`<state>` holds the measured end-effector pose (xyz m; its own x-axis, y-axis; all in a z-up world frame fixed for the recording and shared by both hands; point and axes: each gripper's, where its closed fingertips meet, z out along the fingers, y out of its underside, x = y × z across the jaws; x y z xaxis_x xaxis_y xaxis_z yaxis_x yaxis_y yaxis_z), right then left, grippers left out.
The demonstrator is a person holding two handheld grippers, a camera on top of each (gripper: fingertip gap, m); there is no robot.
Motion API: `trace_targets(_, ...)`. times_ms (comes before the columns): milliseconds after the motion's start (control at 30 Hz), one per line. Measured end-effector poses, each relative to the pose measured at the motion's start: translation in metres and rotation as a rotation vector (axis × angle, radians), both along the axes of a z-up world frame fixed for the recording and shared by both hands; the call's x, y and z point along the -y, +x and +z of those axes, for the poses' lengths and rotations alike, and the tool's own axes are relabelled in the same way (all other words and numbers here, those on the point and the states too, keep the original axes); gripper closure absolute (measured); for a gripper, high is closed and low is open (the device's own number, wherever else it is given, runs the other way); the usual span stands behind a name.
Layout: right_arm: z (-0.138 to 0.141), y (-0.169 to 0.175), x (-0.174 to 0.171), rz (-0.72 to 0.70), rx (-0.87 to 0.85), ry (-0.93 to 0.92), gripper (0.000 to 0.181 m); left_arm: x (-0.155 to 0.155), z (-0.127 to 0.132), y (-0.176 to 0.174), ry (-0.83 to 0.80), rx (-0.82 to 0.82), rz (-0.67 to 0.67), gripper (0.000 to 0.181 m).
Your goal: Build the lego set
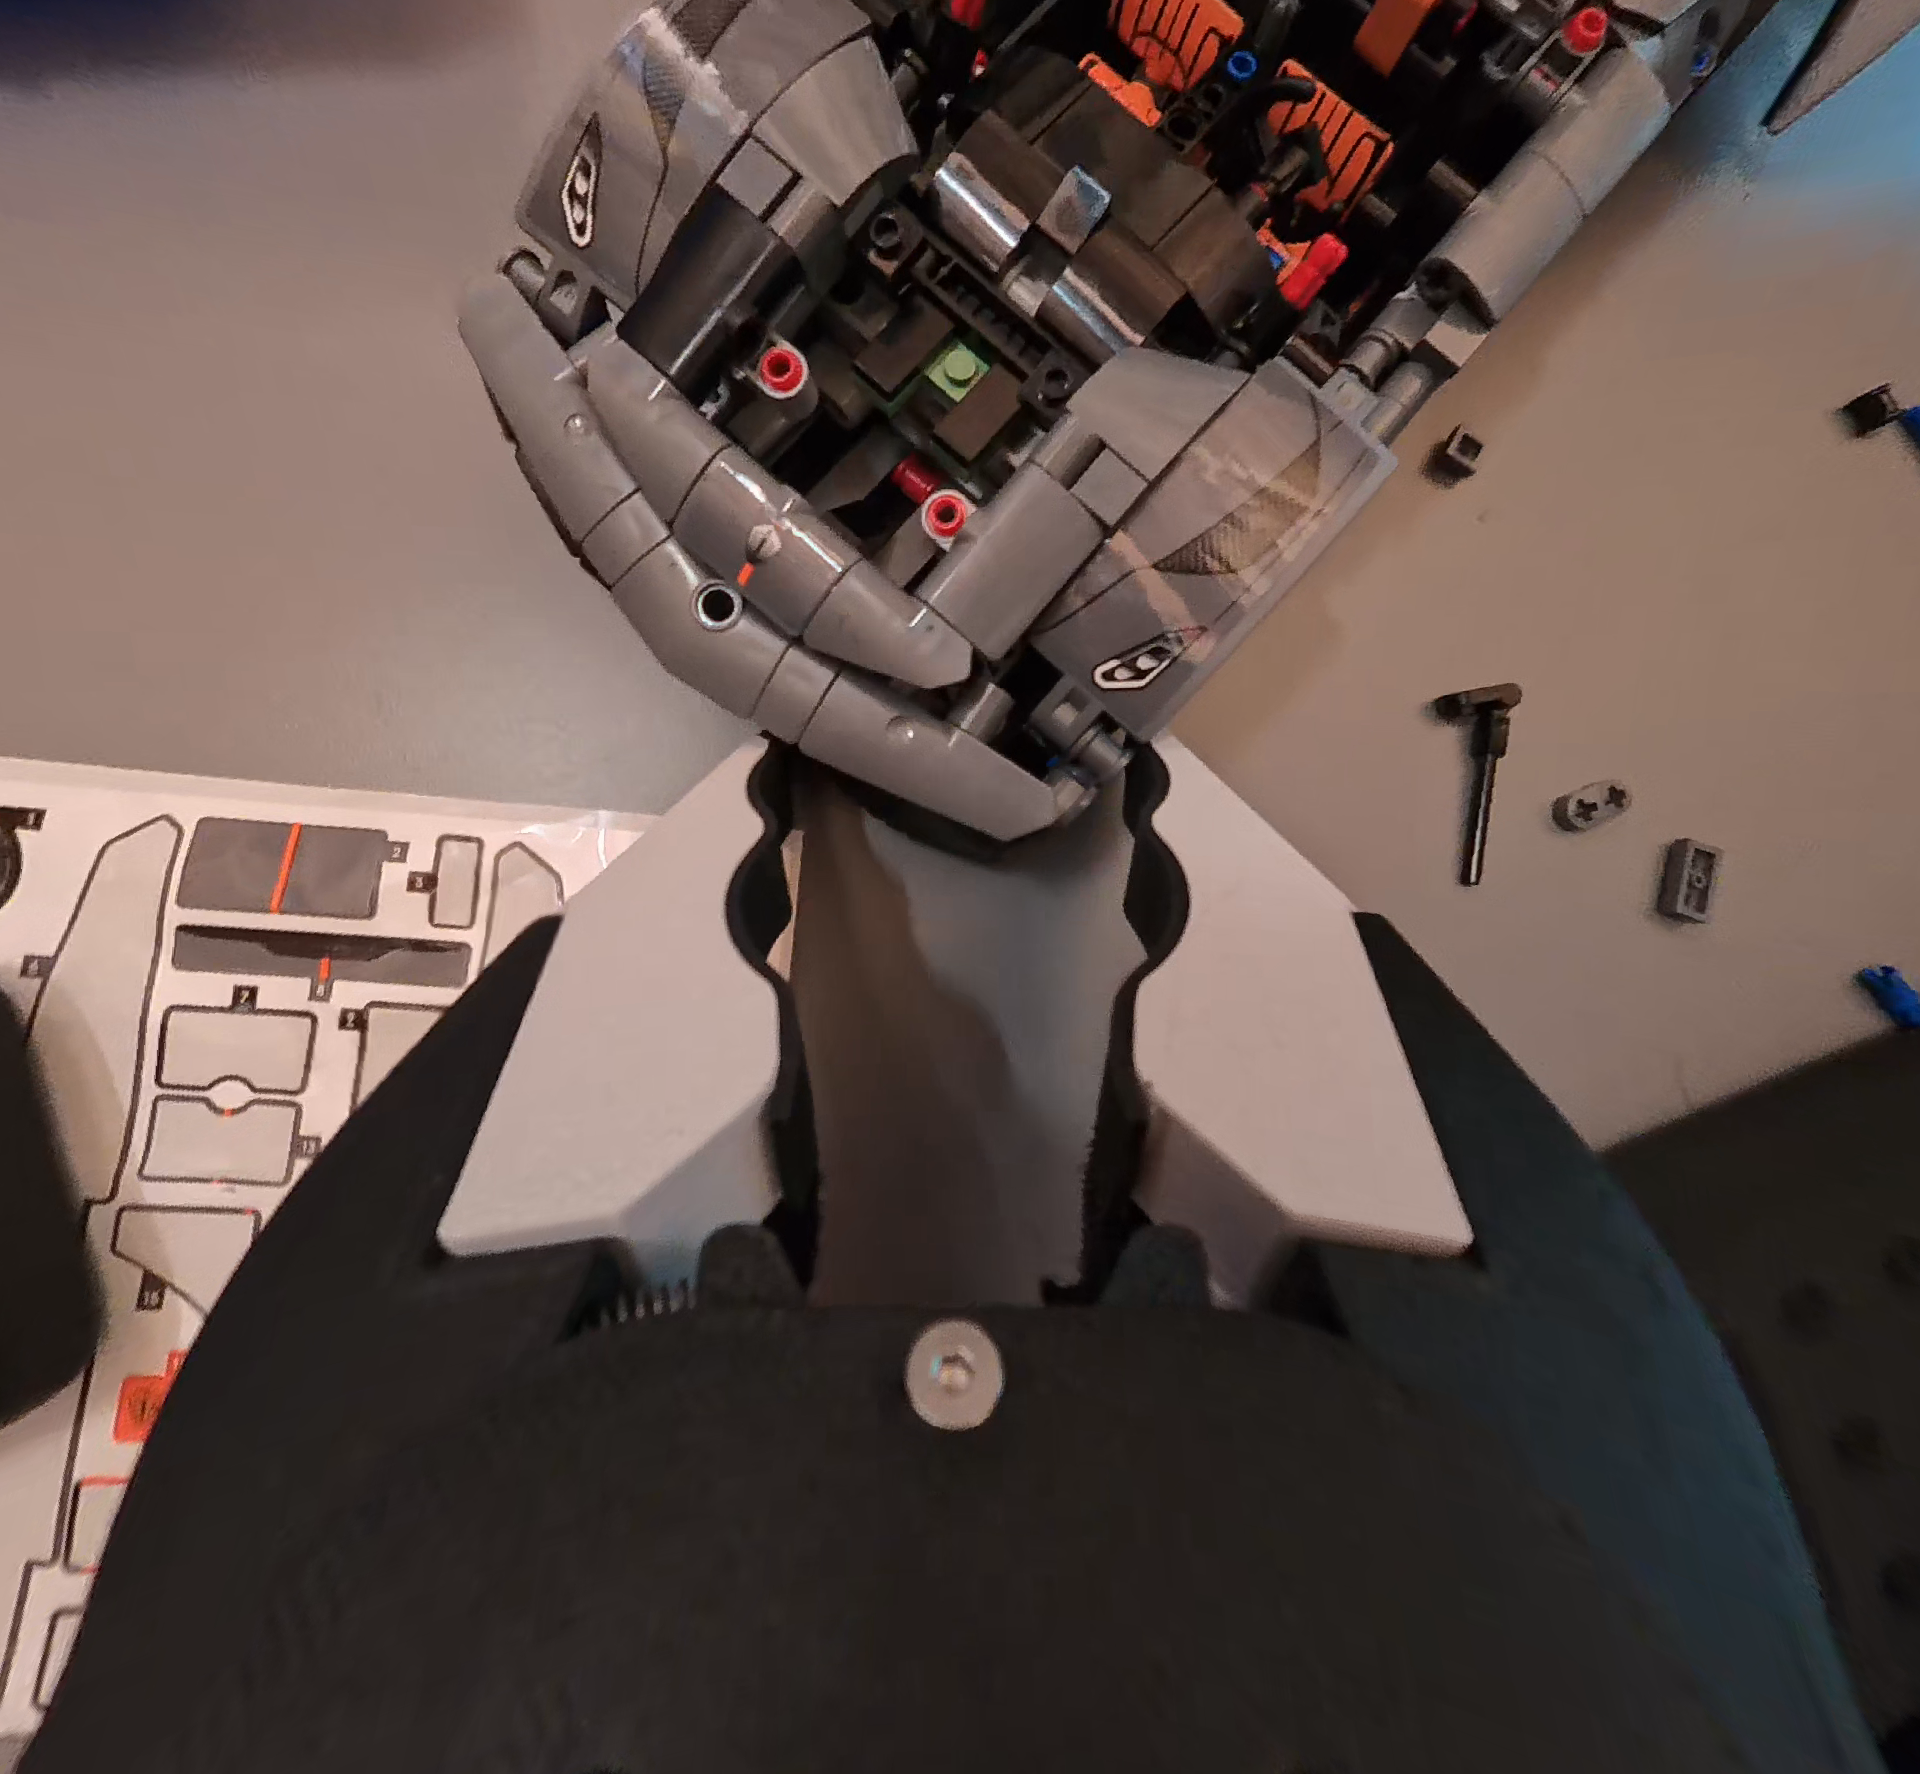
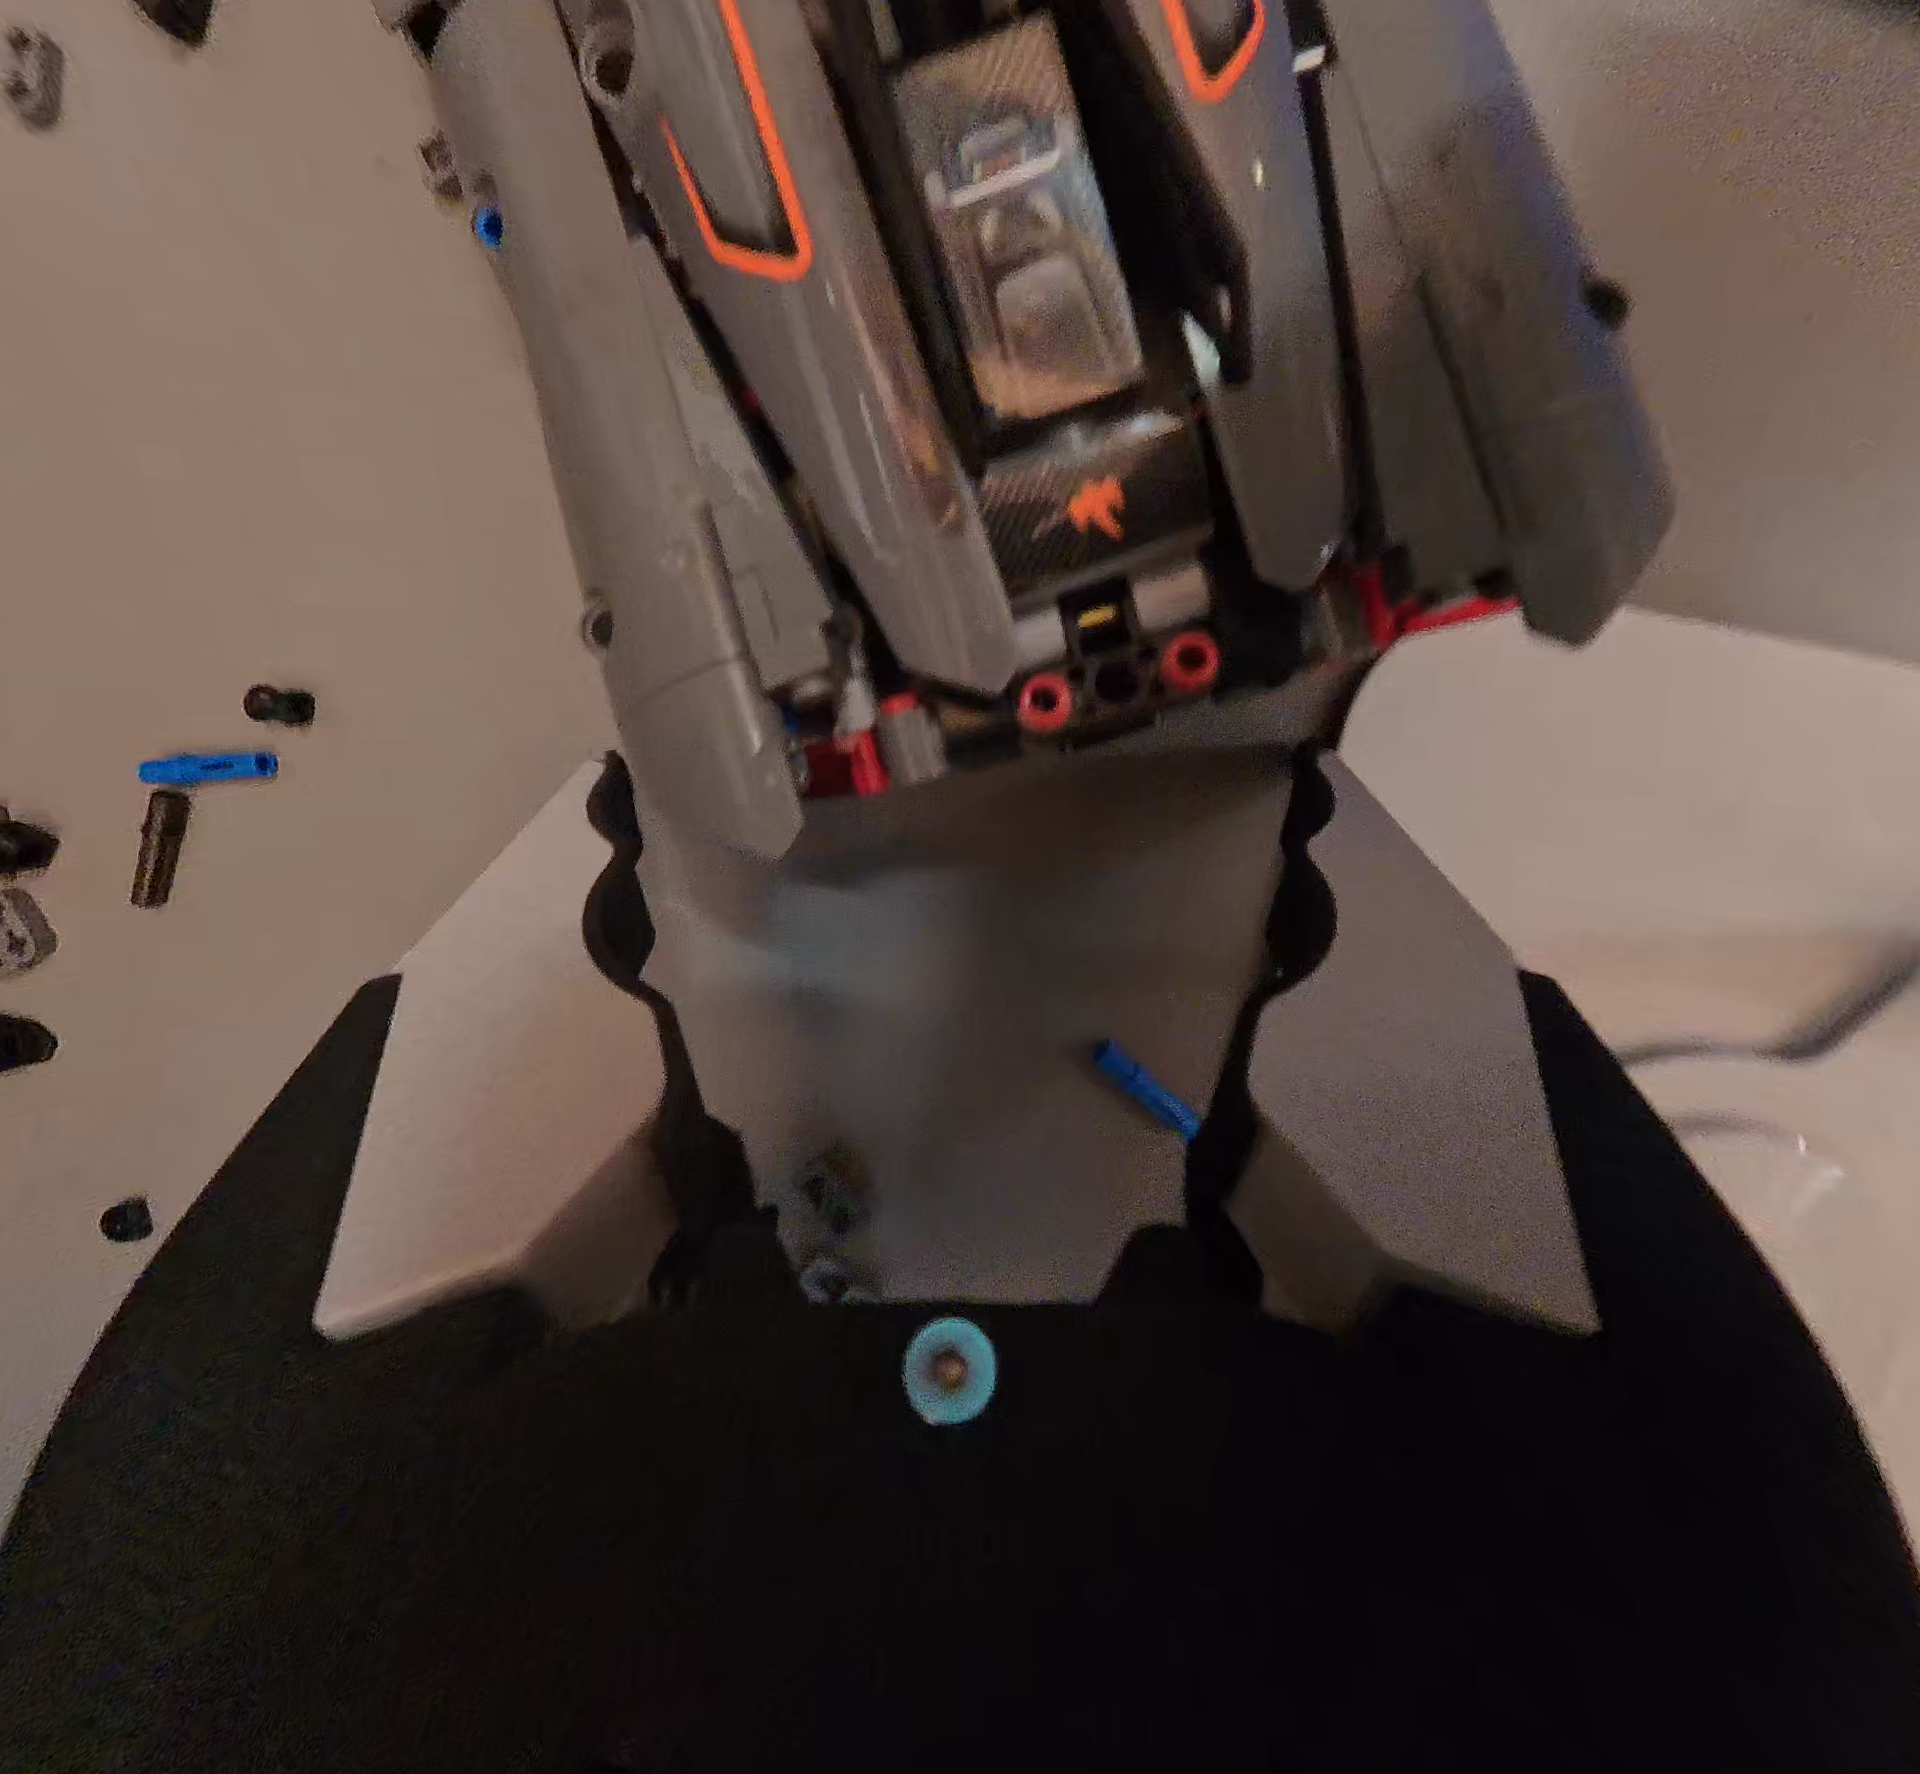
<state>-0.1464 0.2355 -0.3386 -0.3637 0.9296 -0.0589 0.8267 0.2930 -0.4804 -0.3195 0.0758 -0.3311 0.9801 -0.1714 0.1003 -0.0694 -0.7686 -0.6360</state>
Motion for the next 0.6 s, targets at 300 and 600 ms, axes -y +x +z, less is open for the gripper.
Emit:
trace_targets(300, 0.001, 0.060, -0.013, -0.209, 0.101, 0.036, 0.084, 0.000, 0.001, 0.002, 0.041, 0.014, -0.010, 0.120)
trace_targets(600, 0.011, 0.086, 0.056, -0.117, 0.037, -0.035, 0.112, -0.003, 0.001, 0.010, 0.061, 0.014, -0.055, 0.123)
